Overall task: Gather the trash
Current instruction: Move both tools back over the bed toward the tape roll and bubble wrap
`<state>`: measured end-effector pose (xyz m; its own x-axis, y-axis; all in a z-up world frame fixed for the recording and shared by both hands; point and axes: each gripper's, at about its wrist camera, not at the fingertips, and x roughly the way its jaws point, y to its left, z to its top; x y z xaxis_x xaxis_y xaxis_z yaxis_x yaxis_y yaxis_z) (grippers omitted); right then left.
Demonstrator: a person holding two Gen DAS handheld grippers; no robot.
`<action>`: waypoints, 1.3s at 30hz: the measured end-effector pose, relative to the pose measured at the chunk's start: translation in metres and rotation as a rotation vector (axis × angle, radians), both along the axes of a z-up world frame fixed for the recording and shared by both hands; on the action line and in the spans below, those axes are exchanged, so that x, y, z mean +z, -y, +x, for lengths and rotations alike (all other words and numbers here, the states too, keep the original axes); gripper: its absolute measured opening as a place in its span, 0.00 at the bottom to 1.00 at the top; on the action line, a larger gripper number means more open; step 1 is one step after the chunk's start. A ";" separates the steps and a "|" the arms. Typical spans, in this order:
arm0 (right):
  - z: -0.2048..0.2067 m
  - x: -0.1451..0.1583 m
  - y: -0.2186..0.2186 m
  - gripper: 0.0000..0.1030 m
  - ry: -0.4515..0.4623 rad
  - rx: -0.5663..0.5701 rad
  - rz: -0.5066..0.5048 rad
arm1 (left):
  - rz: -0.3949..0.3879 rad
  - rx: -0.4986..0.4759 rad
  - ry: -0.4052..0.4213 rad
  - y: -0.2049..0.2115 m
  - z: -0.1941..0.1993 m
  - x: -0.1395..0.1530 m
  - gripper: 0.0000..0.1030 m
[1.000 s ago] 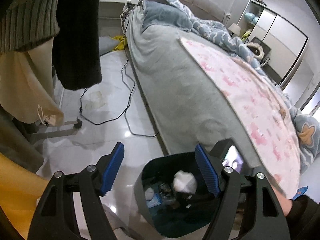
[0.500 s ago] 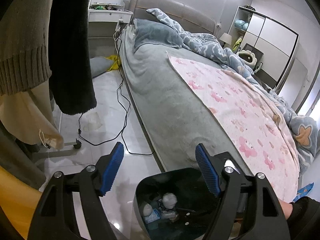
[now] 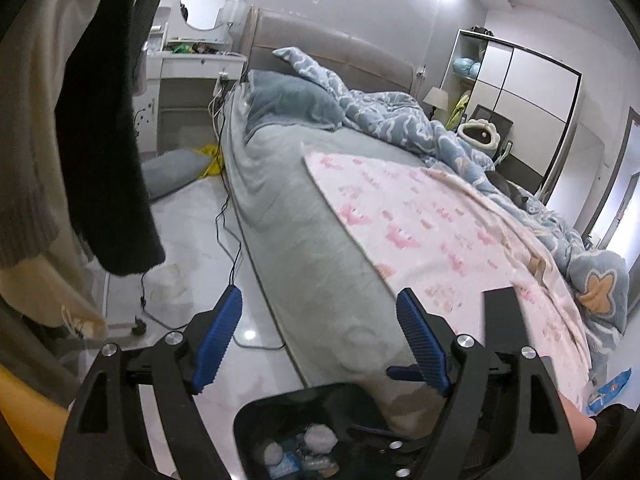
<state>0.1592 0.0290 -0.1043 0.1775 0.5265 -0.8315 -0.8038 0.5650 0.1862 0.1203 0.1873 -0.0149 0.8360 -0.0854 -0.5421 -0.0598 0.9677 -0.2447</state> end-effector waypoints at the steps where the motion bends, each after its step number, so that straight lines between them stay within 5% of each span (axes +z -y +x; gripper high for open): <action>1: 0.005 0.008 0.006 0.77 0.019 -0.018 0.021 | 0.000 -0.001 0.004 0.005 0.005 0.002 0.80; 19: 0.106 0.074 0.149 0.78 0.277 -0.330 0.075 | -0.013 -0.135 0.033 0.113 0.087 0.011 0.88; 39: 0.181 0.078 0.295 0.78 0.354 -0.531 0.008 | -0.054 -0.325 -0.055 0.234 0.161 -0.026 0.89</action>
